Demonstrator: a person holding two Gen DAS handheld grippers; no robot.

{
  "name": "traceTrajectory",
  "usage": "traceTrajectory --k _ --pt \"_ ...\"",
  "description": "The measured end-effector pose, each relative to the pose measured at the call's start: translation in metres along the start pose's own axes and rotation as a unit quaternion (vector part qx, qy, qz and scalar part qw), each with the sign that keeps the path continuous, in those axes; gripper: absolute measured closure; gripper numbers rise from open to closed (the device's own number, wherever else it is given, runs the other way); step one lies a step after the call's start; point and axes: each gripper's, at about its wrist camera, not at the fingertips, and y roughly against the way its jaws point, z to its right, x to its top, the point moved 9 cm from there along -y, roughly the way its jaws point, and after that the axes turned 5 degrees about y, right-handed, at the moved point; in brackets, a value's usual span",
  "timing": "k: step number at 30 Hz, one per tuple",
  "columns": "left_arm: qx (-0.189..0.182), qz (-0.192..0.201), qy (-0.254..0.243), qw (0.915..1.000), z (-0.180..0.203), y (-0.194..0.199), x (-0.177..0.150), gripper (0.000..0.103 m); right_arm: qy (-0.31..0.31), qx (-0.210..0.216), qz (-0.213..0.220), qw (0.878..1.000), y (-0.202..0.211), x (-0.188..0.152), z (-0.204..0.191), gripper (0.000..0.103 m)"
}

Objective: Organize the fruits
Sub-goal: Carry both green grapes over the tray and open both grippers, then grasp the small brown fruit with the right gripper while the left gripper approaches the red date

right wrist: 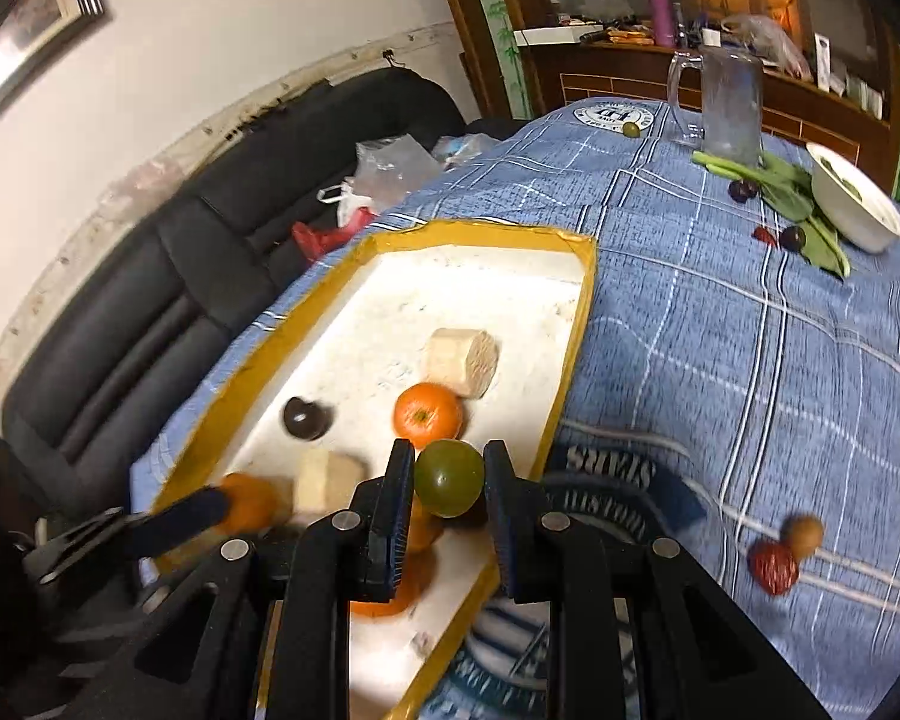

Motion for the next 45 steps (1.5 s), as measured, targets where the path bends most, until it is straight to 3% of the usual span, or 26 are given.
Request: traceTrajectory --k 3,10,15,20,23,25,27,31,36,41,43,44,45 --pt "-0.006 0.003 0.005 1.0000 -0.001 0.005 0.002 0.040 -0.004 -0.005 -0.005 1.000 -0.007 0.003 0.003 0.056" --pt "-0.015 0.008 0.027 0.9995 -0.007 0.013 0.004 0.035 -0.028 -0.021 0.035 0.999 0.031 0.010 0.029 0.055" --pt "-0.026 0.010 0.027 0.9993 -0.002 0.017 0.001 0.035 -0.052 -0.144 0.030 0.988 0.075 -0.026 0.109 0.050" --pt "-0.041 0.007 0.012 0.9991 0.020 0.016 -0.005 0.035 -0.108 -0.213 -0.028 0.971 0.092 -0.094 0.195 0.050" --pt "-0.042 0.004 0.001 0.9991 0.030 0.015 -0.008 0.035 -0.108 -0.269 -0.055 0.955 0.099 -0.120 0.227 0.050" --pt "-0.042 0.003 -0.006 0.9991 0.036 0.016 -0.010 0.035 -0.099 -0.292 -0.057 0.950 0.102 -0.126 0.238 0.028" --pt "-0.041 0.005 -0.011 0.9991 0.041 0.019 -0.010 0.035 -0.087 -0.320 -0.062 0.941 0.104 -0.125 0.250 0.018" --pt "-0.042 0.013 -0.016 0.9989 0.045 0.025 -0.007 0.035 -0.081 -0.325 -0.064 0.940 0.103 -0.123 0.267 0.004" --pt "-0.046 0.018 -0.019 0.9986 0.047 0.031 -0.006 0.035 -0.117 -0.357 -0.061 0.925 0.114 -0.119 0.319 0.004" --pt "-0.048 0.021 -0.016 0.9985 0.049 0.032 -0.002 0.034 -0.163 -0.432 -0.077 0.884 0.143 -0.125 0.382 0.005" --pt "-0.050 0.021 -0.018 0.9983 0.052 0.030 -0.002 0.034 -0.171 -0.458 -0.083 0.869 0.156 -0.127 0.390 0.023" --pt "-0.052 0.021 -0.019 0.9982 0.054 0.029 -0.002 0.034 -0.186 -0.428 -0.069 0.882 0.159 -0.126 0.383 0.023" --pt "-0.054 0.021 -0.021 0.9981 0.058 0.027 -0.002 0.034 -0.205 -0.375 -0.046 0.903 0.159 -0.120 0.368 0.023"
